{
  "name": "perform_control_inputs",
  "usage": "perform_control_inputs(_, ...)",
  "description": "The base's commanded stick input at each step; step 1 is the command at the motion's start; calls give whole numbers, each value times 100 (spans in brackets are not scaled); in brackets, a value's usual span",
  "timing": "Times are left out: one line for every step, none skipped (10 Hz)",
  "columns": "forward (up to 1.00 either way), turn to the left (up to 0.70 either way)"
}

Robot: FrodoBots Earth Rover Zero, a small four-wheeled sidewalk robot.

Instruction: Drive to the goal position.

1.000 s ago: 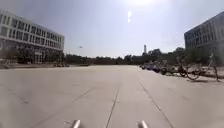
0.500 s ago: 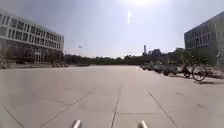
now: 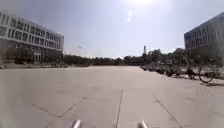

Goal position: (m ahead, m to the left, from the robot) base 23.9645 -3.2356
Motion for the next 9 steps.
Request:
perform_control_inputs(70,0)
perform_control_inputs(70,0)
perform_control_inputs(70,0)
perform_control_inputs(70,0)
perform_control_inputs(70,0)
perform_control_inputs(70,0)
perform_control_inputs(70,0)
perform_control_inputs(70,0)
perform_control_inputs(70,0)
